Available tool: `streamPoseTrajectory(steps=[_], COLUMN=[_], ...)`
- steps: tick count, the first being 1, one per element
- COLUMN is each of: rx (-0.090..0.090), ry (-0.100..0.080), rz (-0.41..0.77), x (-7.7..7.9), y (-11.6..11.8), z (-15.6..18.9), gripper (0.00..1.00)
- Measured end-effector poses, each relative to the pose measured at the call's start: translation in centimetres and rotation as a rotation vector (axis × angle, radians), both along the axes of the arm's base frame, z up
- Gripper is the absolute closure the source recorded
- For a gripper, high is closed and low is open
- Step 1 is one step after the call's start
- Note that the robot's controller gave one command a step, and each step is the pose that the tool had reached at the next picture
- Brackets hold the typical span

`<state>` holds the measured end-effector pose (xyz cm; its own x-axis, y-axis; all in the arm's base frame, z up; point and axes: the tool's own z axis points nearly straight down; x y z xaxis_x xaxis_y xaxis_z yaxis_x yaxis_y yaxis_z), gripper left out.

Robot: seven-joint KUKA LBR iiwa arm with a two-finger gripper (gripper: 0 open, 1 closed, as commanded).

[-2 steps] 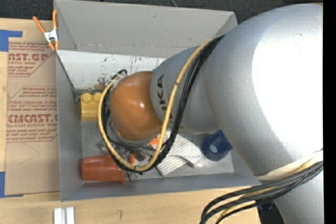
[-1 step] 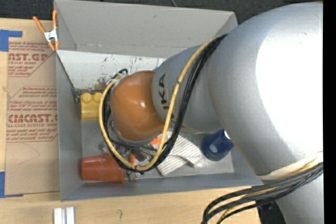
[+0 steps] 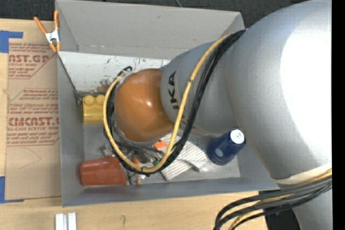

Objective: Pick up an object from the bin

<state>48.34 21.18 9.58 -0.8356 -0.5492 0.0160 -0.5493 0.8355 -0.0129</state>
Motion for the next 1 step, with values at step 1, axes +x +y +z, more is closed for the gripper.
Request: streamPoseTrajectory(steps=[1], rx=[0.014], ry=[-0.007], rz=[0.004], x=[0.07], y=[0.30], z=[1.56], gripper=[1.00])
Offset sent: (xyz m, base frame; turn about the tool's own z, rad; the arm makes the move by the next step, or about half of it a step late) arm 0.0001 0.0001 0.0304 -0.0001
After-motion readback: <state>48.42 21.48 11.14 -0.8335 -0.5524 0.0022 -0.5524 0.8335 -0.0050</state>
